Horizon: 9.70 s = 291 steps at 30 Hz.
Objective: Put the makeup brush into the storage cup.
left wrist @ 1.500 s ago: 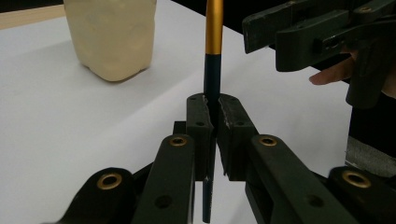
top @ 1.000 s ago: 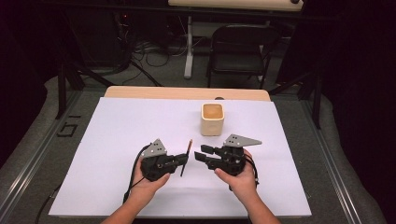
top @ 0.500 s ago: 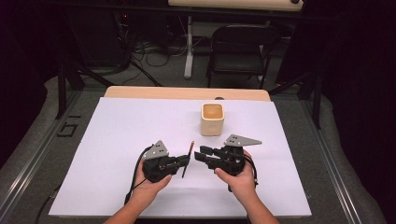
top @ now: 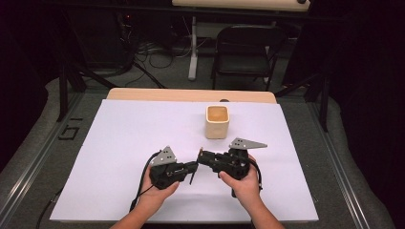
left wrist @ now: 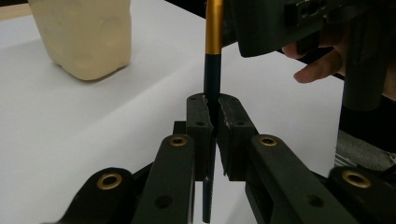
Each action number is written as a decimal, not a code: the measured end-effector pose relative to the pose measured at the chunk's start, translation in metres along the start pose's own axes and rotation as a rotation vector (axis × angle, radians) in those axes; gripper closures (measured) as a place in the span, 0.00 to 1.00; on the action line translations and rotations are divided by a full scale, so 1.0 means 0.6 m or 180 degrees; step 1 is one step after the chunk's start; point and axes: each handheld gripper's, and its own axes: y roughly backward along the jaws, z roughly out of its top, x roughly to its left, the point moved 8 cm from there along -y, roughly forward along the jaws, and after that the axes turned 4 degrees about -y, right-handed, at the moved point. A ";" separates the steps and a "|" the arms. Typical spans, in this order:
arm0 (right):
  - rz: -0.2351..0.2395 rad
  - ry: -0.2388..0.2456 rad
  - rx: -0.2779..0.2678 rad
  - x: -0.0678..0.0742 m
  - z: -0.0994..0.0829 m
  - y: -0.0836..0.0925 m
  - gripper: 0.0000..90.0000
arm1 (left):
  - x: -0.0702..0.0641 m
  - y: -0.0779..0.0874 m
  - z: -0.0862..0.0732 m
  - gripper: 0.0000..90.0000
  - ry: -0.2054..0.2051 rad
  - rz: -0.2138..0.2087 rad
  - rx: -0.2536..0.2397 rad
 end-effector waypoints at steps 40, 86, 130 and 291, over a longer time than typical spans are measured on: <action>0.0066 -0.0142 0.0044 -0.002 -0.008 -0.005 0.91 | -0.016 -0.006 0.001 0.93 -0.0039 -0.0096 0.0008; -0.0570 0.0316 -0.0038 -0.046 0.012 0.043 0.93 | 0.031 0.004 -0.012 0.49 0.0078 0.0249 0.0092; -0.1045 0.0637 -0.0224 -0.079 0.040 0.077 0.93 | 0.106 0.100 -0.059 0.18 -0.0004 0.1022 0.0284; -0.1746 0.0884 -0.0214 -0.168 0.250 -0.019 0.93 | 0.128 0.114 -0.094 0.18 0.0098 0.1115 0.0306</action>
